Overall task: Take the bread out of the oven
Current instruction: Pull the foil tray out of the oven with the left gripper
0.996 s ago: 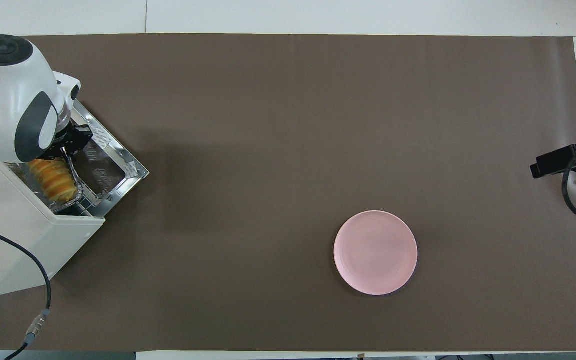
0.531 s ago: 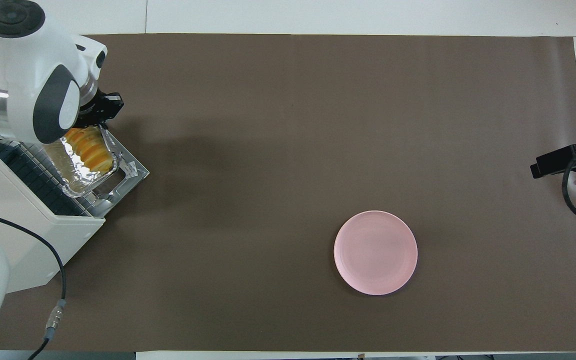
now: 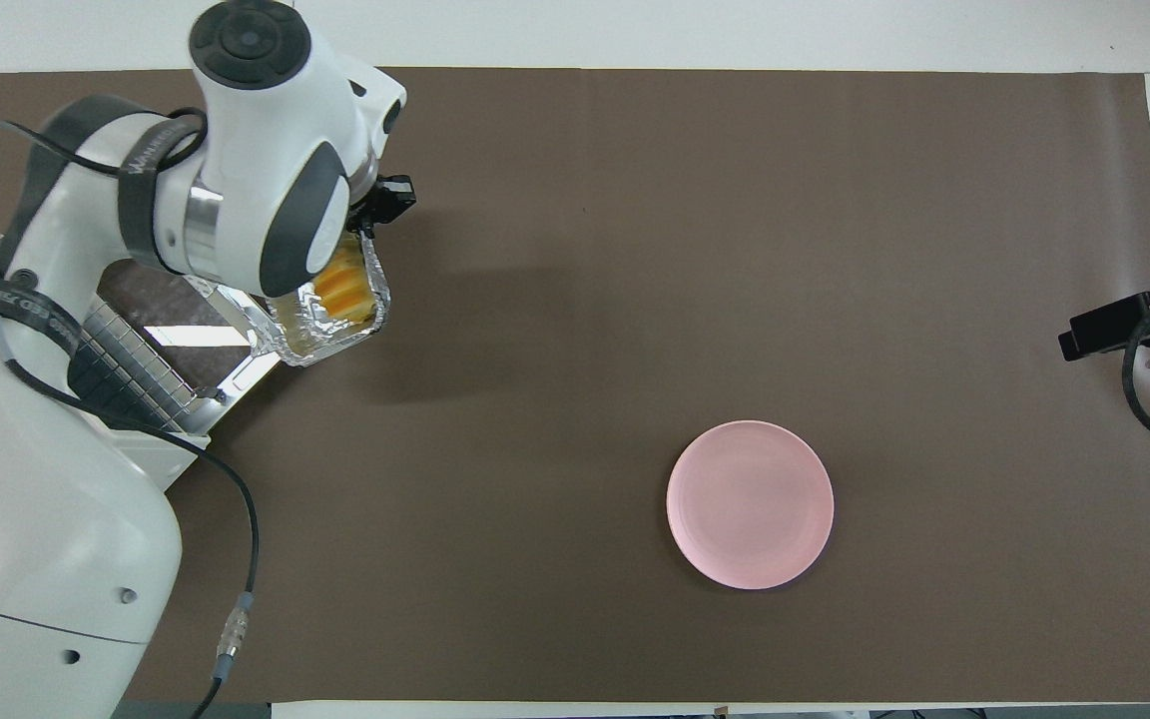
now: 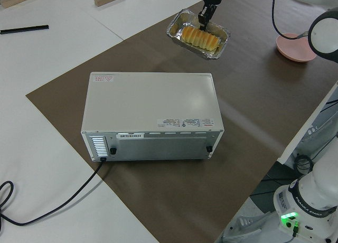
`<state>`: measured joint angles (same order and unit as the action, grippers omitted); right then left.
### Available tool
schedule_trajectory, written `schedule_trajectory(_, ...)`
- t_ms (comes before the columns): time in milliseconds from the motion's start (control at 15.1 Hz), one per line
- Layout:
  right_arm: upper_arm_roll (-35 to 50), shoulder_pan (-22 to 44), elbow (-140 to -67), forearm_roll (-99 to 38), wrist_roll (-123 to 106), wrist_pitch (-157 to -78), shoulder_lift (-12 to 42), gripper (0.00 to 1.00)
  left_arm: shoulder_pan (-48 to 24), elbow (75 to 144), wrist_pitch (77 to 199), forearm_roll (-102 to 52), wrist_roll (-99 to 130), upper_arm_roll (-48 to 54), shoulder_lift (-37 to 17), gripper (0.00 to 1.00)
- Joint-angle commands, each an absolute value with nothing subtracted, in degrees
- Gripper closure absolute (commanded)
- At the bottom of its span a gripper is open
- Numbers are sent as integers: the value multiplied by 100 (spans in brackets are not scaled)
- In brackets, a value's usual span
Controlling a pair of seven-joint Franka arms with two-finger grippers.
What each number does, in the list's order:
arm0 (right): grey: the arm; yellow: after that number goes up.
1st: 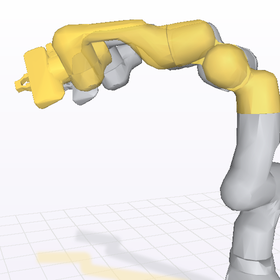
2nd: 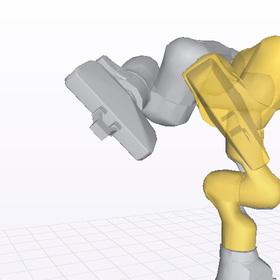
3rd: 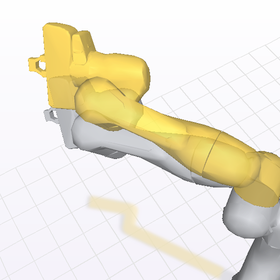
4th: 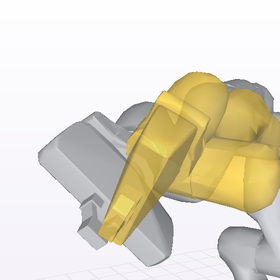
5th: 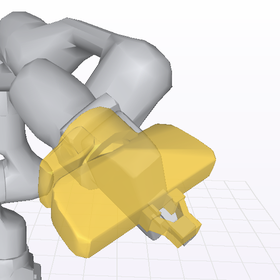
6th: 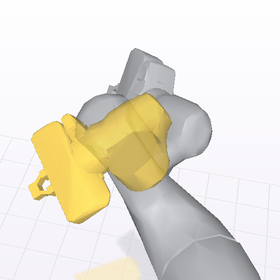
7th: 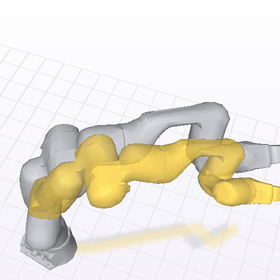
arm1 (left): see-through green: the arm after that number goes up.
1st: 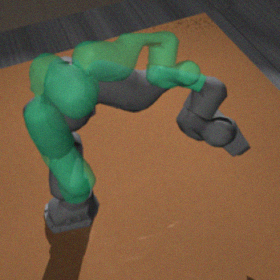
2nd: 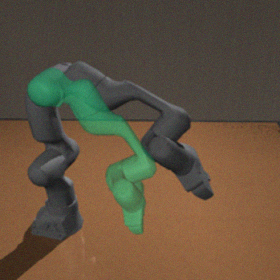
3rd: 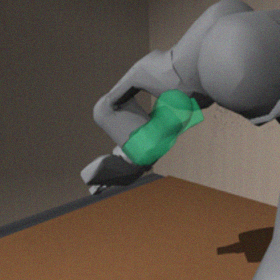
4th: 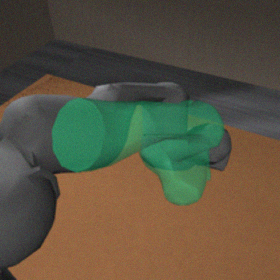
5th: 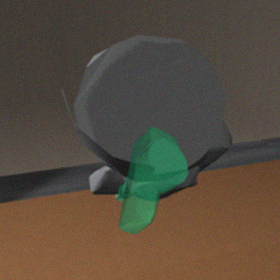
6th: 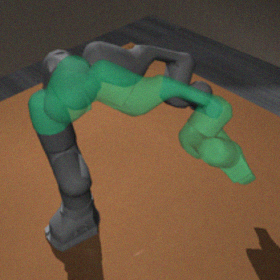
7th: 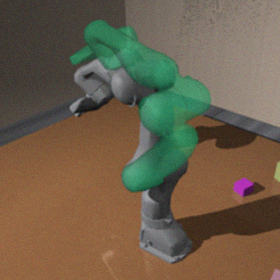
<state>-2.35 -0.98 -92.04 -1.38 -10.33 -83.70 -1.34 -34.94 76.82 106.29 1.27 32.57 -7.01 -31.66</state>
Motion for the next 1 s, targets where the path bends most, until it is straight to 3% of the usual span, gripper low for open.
schedule_trajectory(0, -185, -158, -9439, -88, -914, -8350, -298, 0, -4129, 8040, 10985, -87, 3111, -835, -3261, 100)
schedule_trajectory(266, -185, -141, -9545, -88, -914, -8385, -343, 0, -4350, 8533, 10995, -149, 3094, -826, -3182, 100)
schedule_trajectory(531, -150, -79, -9667, -88, -774, -8542, -387, 0, -4351, 8561, 10995, -229, 3094, -826, -3173, 100)
schedule_trajectory(664, -123, 95, -9878, -97, -528, -8849, -466, 0, -4429, 8552, 11013, -237, 3155, -826, -3173, 62)
schedule_trajectory(797, -123, 298, -10106, -105, -248, -9052, -588, 0, -4456, 8526, 11030, -255, 3173, -826, -3173, 47)
schedule_trajectory(863, -123, 429, -10177, -105, -107, -9088, -606, 0, -4456, 8508, 11039, -255, 3173, -826, -3182, 33)
schedule_trajectory(930, -123, 526, -10213, -105, -10, -9105, -606, 0, -4465, 8482, 10978, -255, 3182, -835, -3173, 10)
